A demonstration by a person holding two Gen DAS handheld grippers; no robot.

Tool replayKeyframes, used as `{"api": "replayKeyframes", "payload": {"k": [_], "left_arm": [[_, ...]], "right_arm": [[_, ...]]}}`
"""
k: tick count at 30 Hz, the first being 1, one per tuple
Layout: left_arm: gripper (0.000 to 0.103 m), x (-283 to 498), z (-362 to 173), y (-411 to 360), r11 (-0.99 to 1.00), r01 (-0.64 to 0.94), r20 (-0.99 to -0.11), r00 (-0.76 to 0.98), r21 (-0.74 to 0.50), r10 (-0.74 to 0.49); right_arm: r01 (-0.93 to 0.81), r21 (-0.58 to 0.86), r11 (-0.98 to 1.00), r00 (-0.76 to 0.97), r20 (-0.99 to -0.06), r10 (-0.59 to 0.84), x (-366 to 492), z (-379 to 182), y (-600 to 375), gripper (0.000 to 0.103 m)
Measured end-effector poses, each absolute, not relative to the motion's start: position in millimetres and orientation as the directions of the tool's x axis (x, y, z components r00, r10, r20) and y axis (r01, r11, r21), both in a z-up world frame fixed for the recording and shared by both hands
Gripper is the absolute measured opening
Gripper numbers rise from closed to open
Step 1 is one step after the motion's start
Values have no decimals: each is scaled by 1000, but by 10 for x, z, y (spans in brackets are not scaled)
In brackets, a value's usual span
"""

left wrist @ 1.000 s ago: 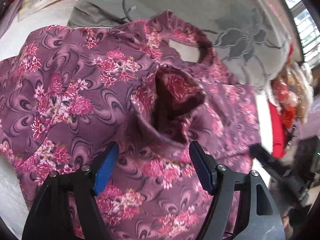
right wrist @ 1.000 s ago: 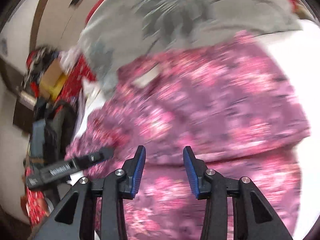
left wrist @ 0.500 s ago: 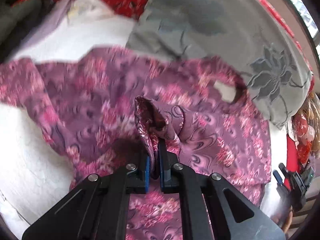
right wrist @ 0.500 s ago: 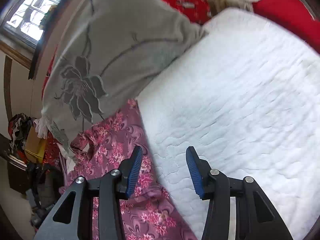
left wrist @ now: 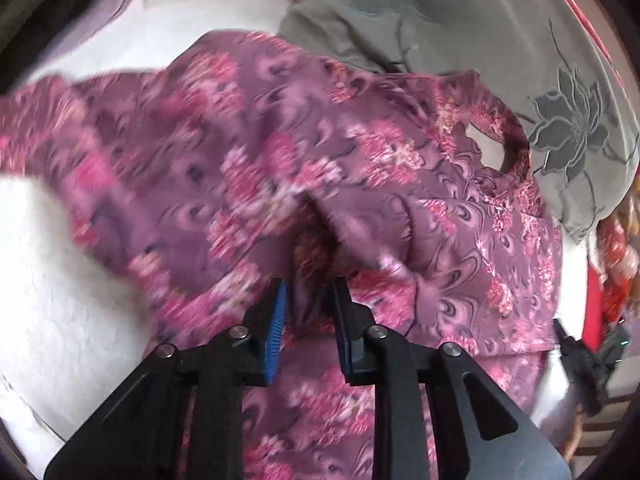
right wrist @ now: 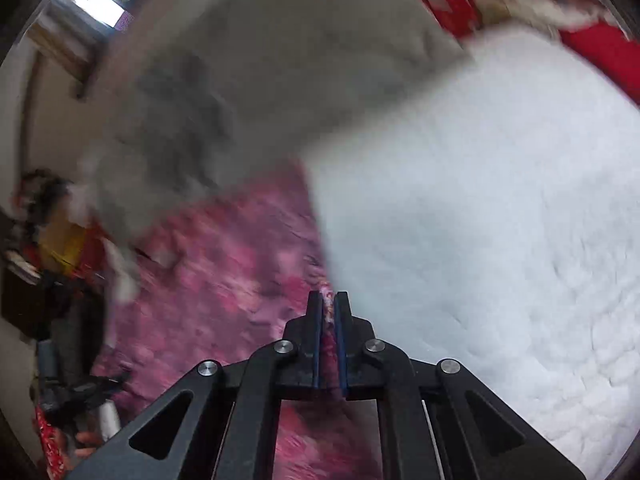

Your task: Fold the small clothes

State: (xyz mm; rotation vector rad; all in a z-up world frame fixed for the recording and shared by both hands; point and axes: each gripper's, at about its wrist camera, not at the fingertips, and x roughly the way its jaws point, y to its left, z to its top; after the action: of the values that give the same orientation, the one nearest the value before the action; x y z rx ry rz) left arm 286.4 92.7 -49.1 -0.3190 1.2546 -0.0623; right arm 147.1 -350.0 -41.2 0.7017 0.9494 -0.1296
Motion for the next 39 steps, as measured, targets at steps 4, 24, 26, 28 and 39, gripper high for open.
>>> {"api": "replayKeyframes", "payload": {"k": [4,24,26,28,39], "left_arm": [[20,2710,-200,1067,933,-124,-877,400,-339,-266],[54,2733,196,1548,925,-92,-835,470,-369,-286],[61,2718,248,1930,917,-155,-832,496,-366,-249],[61,2718,239,2367,912,-239,-846,503,-334,-178],[61,2787,-522,4220,675,-672,-922,387,-304,-29]], "right_arm": [[432,516,739,666,-735,124,1300,-213,-3579,12],[-14,335,942,592,-757,278,2112,55,-1346,21],[-42,362,931,574,-754,319,2261,4,-1054,21],[-64,392,918,555,-750,359,2395,-79,-781,21],[-142,331,933,621,-704,344,2232,-483,-529,28]]}}
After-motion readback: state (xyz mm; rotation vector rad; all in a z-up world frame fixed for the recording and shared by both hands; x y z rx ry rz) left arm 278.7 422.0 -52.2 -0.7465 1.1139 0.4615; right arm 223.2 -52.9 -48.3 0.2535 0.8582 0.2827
